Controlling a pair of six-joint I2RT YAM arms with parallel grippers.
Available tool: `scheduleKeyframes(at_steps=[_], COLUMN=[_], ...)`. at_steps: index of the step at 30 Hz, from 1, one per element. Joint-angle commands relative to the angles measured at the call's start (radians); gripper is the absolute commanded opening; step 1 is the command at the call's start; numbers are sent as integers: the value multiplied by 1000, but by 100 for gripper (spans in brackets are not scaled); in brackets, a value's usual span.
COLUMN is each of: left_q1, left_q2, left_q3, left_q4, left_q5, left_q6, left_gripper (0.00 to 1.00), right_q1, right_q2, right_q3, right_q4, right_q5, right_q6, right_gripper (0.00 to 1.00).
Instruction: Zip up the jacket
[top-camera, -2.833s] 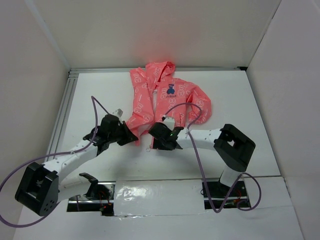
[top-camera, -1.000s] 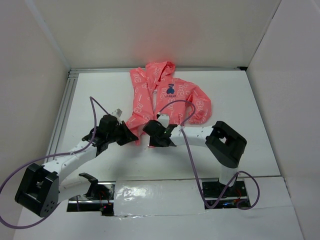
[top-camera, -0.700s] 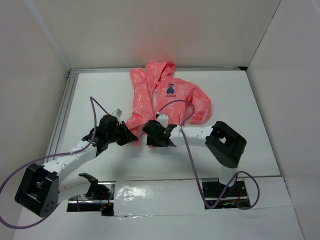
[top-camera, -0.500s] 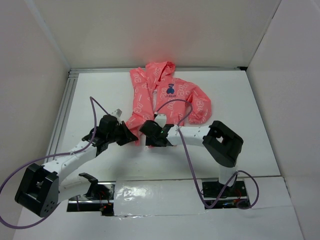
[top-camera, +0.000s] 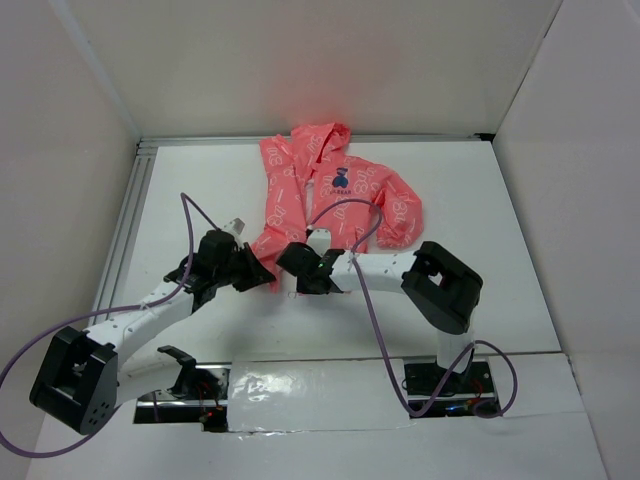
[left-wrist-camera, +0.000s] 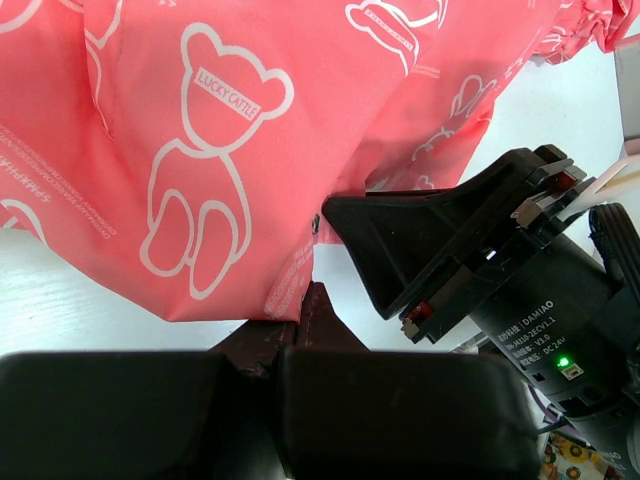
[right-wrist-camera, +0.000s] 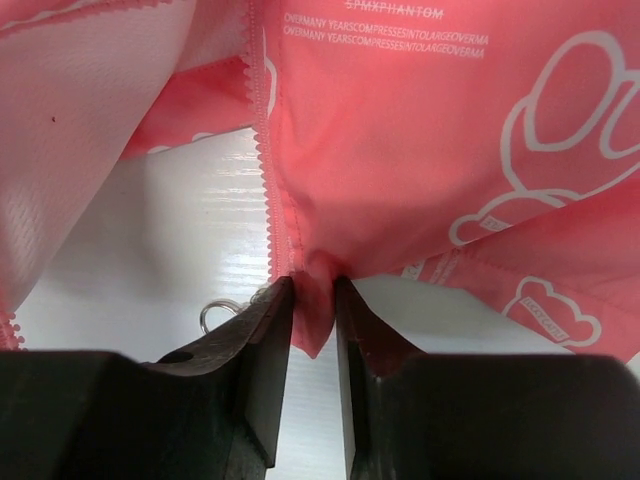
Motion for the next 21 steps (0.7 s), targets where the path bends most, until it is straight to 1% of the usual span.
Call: scheduleKeyframes(at_steps=[1,3,5,6,8,9,12,15,16,17,19,20,21], left_q1=[5,5,5,5,5,5,5,5,5,5,5,5,14], left_q2=[-21,-21,-12,-12,-12,1,21,21,21,21,21,21,10], left_q3=[15,15,15,15,26,35,61,70,70,81,81,67,58], left_q4=[14,14,23,23,37,51,91,149,193,213,256,322,359], left_q5=[-1,-1,-1,-1,20,20,63,124,140,158,199,216,244], left_q6=[16,16,16,16,16,16,16,-9,-9,-18,-29,-39,-58], left_gripper=[0,0,0,0,0,0,0,0,0,0,0,0,0], right_q1=[6,6,6,6,6,6,6,-21,-30,-40,-70,-70,-81], right_q2=[-3,-22,-70,-88,-154,-176,-288,-418,-481,-510,-568,-632,-663], right_q3=[7,7,-5,-5,-42,-53,-134,-261,-292,-351,-407,-466,-496], right_q4=[-43,-43,-43,-43,-29,-29,66,202,269,297,360,430,466], right_q5=[20,20,20,20,20,20,-22,-95,-115,-129,-195,-210,-247], right_q6=[10,10,1,-8,-22,-35,-84,-131,-145,-156,-196,-226,-242], right_gripper=[29,23,11,9,1,0,0,0,0,0,0,0,0])
